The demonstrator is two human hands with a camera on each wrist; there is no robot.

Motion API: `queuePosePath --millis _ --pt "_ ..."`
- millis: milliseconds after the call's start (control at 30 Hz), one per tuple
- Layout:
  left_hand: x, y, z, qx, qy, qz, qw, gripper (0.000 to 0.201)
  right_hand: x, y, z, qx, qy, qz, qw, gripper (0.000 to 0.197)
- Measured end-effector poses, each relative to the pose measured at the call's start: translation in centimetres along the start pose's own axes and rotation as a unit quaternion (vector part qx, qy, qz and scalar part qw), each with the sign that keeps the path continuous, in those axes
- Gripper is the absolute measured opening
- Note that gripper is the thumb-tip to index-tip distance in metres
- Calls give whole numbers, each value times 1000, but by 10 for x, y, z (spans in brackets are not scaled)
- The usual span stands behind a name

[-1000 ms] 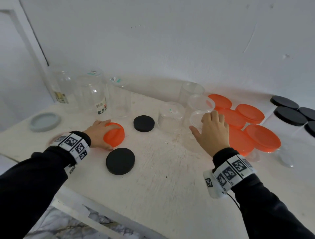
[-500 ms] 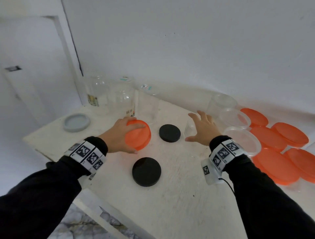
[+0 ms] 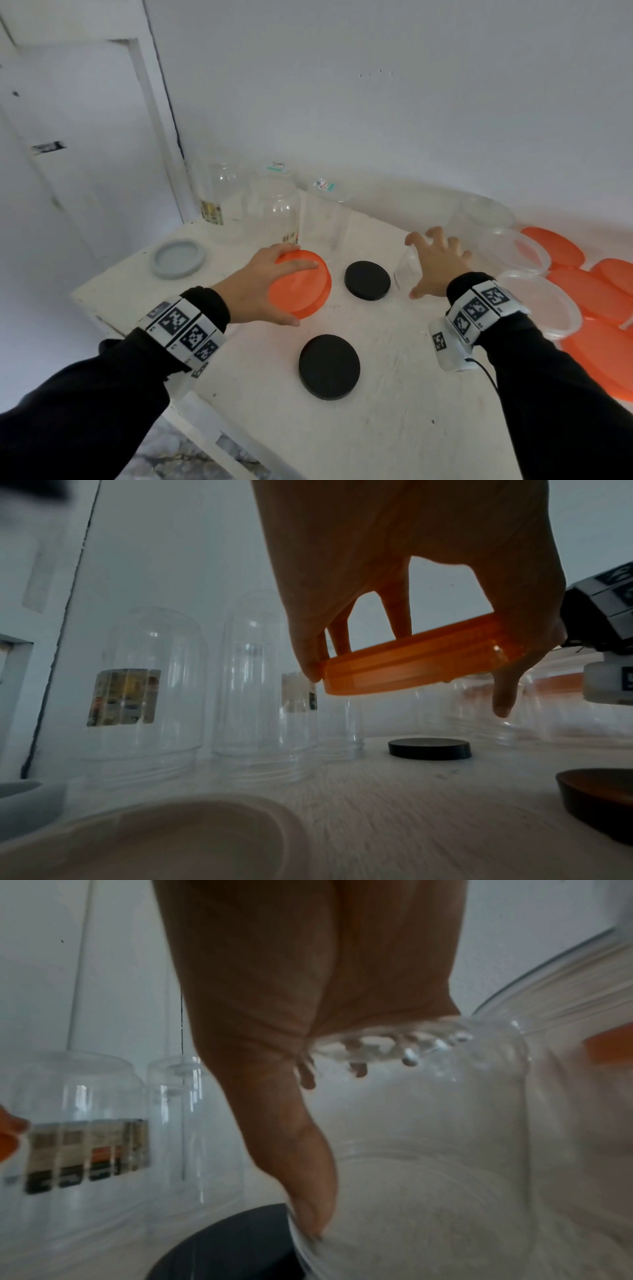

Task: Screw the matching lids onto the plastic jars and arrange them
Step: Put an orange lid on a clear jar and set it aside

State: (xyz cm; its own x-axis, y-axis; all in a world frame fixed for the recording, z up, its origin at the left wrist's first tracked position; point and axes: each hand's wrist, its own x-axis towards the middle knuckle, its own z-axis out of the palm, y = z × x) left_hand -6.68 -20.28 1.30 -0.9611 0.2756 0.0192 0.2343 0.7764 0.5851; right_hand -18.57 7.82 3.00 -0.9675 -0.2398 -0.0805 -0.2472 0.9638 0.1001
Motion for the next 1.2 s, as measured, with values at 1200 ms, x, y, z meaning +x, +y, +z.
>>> queuePosePath --millis 1200 --pt "41 94 67 -139 -22 167 976 85 -186 37 40 387 76 36 918 101"
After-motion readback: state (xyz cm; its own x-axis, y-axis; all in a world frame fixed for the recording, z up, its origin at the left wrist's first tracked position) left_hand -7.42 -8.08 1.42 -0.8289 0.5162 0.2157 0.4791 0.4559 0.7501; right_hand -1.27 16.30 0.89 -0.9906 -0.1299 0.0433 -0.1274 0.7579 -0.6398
